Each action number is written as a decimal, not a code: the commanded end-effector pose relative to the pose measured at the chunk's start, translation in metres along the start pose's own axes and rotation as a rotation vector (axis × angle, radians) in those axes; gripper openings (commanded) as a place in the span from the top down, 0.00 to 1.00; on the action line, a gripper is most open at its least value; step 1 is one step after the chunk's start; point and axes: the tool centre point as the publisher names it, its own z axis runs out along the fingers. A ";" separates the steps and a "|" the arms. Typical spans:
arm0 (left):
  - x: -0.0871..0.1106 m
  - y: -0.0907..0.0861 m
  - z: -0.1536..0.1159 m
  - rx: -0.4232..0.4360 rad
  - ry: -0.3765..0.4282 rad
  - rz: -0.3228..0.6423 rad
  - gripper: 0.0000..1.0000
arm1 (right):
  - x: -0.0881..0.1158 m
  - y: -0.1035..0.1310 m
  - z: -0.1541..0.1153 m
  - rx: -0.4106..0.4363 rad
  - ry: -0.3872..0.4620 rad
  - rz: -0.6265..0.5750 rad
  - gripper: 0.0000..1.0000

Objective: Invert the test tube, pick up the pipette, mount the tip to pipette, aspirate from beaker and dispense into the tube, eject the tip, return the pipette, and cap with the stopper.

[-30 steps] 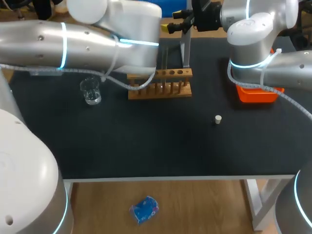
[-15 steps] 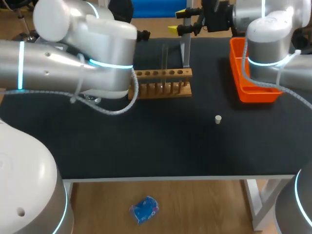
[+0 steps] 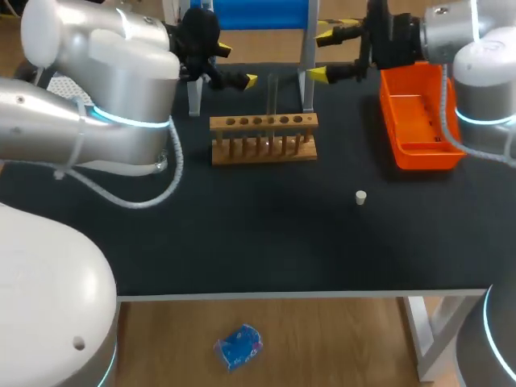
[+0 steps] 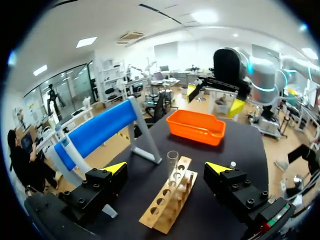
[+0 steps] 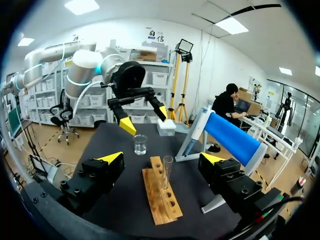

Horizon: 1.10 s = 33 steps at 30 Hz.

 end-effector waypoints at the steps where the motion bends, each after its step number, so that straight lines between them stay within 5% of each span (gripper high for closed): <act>1: 0.001 0.000 -0.002 -0.032 0.387 0.043 0.00 | 0.002 0.002 -0.012 0.008 0.003 0.001 0.00; 13: 0.001 0.001 0.028 -0.061 0.437 0.040 0.00 | 0.002 0.002 -0.012 0.008 0.003 0.001 0.00; 33: -0.015 0.009 0.052 -0.057 0.370 0.026 0.00 | 0.087 -0.080 -0.084 0.010 0.035 0.058 0.00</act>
